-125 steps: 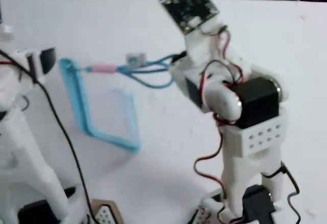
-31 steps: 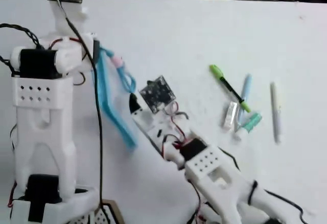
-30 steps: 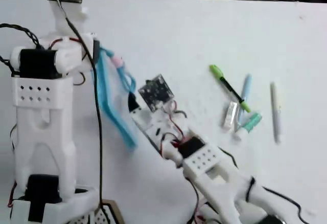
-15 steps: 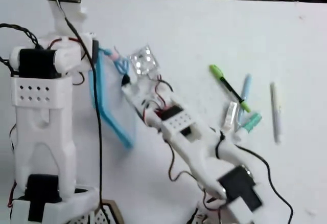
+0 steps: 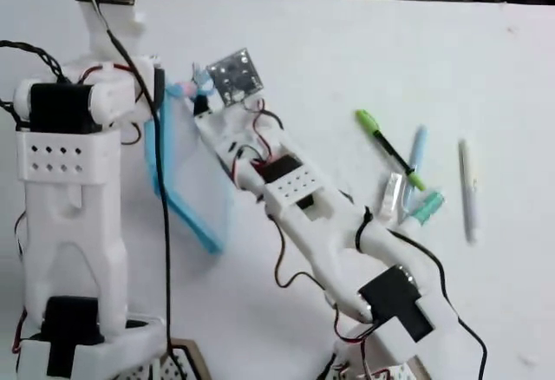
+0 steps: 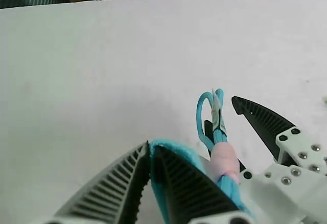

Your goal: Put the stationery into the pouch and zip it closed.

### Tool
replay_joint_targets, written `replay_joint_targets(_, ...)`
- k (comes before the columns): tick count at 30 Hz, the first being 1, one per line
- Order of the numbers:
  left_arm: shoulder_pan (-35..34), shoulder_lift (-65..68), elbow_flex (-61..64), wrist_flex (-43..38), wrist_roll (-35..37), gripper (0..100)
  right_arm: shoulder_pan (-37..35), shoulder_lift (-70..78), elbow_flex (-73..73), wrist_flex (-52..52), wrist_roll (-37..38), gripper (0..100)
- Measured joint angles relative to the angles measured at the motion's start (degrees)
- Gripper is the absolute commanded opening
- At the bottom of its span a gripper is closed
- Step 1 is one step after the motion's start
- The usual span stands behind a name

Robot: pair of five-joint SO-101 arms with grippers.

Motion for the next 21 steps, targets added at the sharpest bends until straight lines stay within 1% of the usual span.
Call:
replay_joint_targets(1, 0.0, 0.09, 0.0, 0.0, 0.0, 2, -0.09, 0.0, -0.44, 0.0, 0.0, 2.1)
replay_joint_targets(2, 0.0, 0.09, 0.0, 0.0, 0.0, 2, -0.18, 0.0, -0.79, 0.0, 0.0, 1.1)
replay_joint_targets(4, 0.0, 0.09, 0.0, 0.0, 0.0, 2, -0.18, 0.0, -1.32, 0.0, 0.0, 3.6)
replay_joint_targets(6, 0.0, 0.09, 0.0, 0.0, 0.0, 2, -0.18, 0.0, -1.41, 0.0, 0.0, 1.3)
replay_joint_targets(10, 0.0, 0.09, 0.0, 0.0, 0.0, 2, 0.0, 0.0, -1.41, 0.0, 0.0, 1.7)
replay_joint_targets(13, 0.0, 0.09, 0.0, 0.0, 0.0, 2, 1.49, -0.09, -1.41, 0.0, -0.26, 1.7)
replay_joint_targets(16, 0.0, 0.09, 0.0, 0.0, 0.0, 2, 3.43, -2.11, -1.41, 0.44, -3.43, 1.7)
replay_joint_targets(21, 0.0, 0.09, 0.0, 0.0, 0.0, 2, 9.41, -9.93, -1.41, 2.73, -8.7, 1.7)
